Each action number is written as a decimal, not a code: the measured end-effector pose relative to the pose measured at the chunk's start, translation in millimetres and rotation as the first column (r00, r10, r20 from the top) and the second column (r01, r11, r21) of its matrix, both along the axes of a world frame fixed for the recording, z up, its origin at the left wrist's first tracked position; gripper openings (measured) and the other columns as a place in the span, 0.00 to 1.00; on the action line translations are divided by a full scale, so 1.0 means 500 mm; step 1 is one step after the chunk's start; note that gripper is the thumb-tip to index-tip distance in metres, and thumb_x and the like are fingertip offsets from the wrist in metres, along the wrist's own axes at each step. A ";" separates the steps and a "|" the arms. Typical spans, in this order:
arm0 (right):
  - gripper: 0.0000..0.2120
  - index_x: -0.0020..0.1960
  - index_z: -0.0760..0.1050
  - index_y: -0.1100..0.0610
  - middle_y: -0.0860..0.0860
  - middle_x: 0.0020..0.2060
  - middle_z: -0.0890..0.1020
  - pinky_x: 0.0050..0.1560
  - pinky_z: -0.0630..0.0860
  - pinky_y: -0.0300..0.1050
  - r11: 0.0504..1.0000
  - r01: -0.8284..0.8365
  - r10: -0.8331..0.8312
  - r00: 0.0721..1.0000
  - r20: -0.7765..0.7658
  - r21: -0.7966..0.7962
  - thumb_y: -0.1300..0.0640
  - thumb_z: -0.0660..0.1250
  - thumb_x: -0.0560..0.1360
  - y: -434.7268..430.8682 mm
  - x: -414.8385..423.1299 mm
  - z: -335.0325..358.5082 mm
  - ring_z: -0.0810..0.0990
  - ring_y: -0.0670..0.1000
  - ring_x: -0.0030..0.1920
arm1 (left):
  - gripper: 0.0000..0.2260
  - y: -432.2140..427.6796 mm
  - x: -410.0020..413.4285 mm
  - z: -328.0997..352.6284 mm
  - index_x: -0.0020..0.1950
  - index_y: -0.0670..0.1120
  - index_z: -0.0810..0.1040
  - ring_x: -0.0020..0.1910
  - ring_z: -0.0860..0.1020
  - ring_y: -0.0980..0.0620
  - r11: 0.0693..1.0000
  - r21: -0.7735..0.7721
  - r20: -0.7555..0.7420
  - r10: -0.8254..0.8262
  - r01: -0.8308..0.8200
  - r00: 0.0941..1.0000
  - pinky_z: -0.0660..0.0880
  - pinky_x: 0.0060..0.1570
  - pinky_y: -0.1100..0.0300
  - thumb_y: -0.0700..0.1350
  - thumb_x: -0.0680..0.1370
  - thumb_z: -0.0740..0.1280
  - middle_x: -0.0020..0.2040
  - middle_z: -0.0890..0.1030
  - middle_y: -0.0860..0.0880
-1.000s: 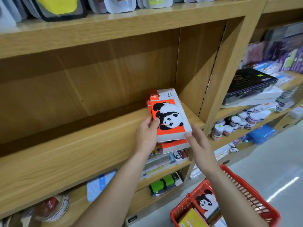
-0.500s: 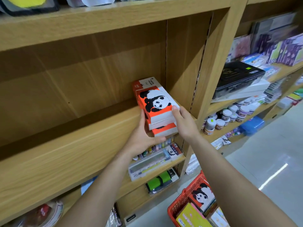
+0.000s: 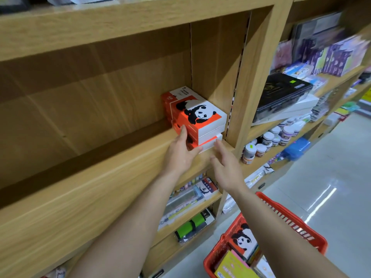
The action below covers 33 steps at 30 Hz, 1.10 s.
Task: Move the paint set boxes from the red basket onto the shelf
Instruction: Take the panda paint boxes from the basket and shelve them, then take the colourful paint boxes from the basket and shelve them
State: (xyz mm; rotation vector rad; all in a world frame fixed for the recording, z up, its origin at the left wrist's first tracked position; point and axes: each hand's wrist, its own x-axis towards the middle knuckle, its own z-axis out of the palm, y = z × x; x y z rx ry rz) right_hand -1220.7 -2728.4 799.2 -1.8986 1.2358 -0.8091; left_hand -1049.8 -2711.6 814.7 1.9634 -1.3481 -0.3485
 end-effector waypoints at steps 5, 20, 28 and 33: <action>0.30 0.80 0.63 0.52 0.50 0.77 0.72 0.69 0.65 0.53 0.996 -0.007 -0.007 0.986 -0.168 -0.083 0.46 0.56 0.80 -0.020 0.013 0.004 0.68 0.59 0.72 | 0.49 0.002 0.035 -0.002 0.82 0.55 0.55 0.73 0.70 0.51 0.998 -0.019 -0.253 -0.063 0.060 0.965 0.69 0.71 0.49 0.65 0.67 0.75 0.74 0.74 0.50; 0.30 0.79 0.66 0.56 0.53 0.76 0.71 0.75 0.63 0.54 0.992 -0.102 0.063 0.904 -0.422 -0.069 0.46 0.65 0.80 -0.007 -0.031 0.052 0.63 0.58 0.77 | 0.36 0.015 -0.004 0.031 0.82 0.49 0.55 0.73 0.70 0.45 0.991 0.111 -0.044 -0.063 0.068 0.997 0.70 0.70 0.45 0.58 0.79 0.66 0.76 0.71 0.47; 0.30 0.73 0.73 0.55 0.55 0.68 0.77 0.64 0.75 0.54 0.989 0.145 -0.126 0.813 -0.569 -0.011 0.41 0.70 0.76 0.122 -0.245 -0.056 0.74 0.59 0.69 | 0.18 0.249 -0.155 -0.087 0.64 0.53 0.75 0.60 0.74 0.56 0.862 0.100 0.127 -0.507 0.497 0.853 0.69 0.53 0.63 0.56 0.76 0.64 0.62 0.76 0.57; 0.31 0.74 0.72 0.57 0.60 0.68 0.77 0.65 0.74 0.54 0.876 0.411 -0.157 0.737 -0.658 0.251 0.43 0.70 0.76 0.233 -0.420 -0.212 0.75 0.62 0.69 | 0.19 0.220 -0.257 -0.266 0.67 0.45 0.76 0.63 0.76 0.45 0.649 0.438 -0.040 -0.678 0.622 0.734 0.71 0.61 0.53 0.50 0.78 0.68 0.63 0.77 0.46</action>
